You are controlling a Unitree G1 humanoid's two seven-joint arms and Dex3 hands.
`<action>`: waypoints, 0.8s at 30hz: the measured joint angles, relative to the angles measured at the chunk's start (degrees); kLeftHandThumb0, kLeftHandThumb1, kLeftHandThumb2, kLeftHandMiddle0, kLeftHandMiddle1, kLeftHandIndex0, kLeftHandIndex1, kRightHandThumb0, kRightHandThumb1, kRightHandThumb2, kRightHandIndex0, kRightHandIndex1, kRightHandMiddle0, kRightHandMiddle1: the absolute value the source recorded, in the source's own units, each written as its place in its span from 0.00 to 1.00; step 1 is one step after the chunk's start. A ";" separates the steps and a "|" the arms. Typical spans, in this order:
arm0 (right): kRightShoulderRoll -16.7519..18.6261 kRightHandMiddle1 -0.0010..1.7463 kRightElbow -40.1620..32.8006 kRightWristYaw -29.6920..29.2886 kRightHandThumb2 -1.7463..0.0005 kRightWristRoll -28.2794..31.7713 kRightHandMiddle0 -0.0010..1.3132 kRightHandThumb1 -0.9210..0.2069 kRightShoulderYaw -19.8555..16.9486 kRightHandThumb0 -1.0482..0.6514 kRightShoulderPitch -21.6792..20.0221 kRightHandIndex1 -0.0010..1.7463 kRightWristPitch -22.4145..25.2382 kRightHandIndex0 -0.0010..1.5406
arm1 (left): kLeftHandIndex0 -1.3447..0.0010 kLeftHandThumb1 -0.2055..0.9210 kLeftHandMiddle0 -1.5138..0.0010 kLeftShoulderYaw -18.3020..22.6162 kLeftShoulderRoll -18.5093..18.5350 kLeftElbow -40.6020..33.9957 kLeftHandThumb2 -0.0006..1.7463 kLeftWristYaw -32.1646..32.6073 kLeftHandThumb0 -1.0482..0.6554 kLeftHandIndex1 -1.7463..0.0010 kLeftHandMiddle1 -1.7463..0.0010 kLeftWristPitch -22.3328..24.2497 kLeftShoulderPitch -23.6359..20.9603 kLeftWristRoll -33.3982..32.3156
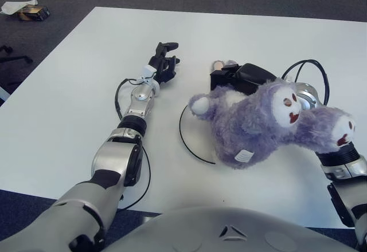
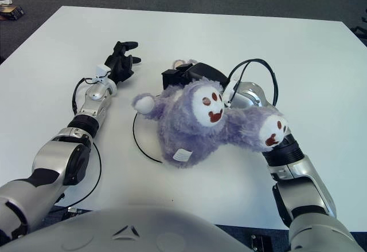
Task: Put the doll into the plate.
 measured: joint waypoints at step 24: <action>-2.15 0.33 11.96 1.16 0.64 -2.76 0.00 0.25 0.44 0.11 -6.80 0.05 -21.28 0.00 | 1.00 0.76 0.91 0.27 -0.96 -0.94 0.48 -0.83 0.25 0.39 0.33 0.80 0.00 -1.66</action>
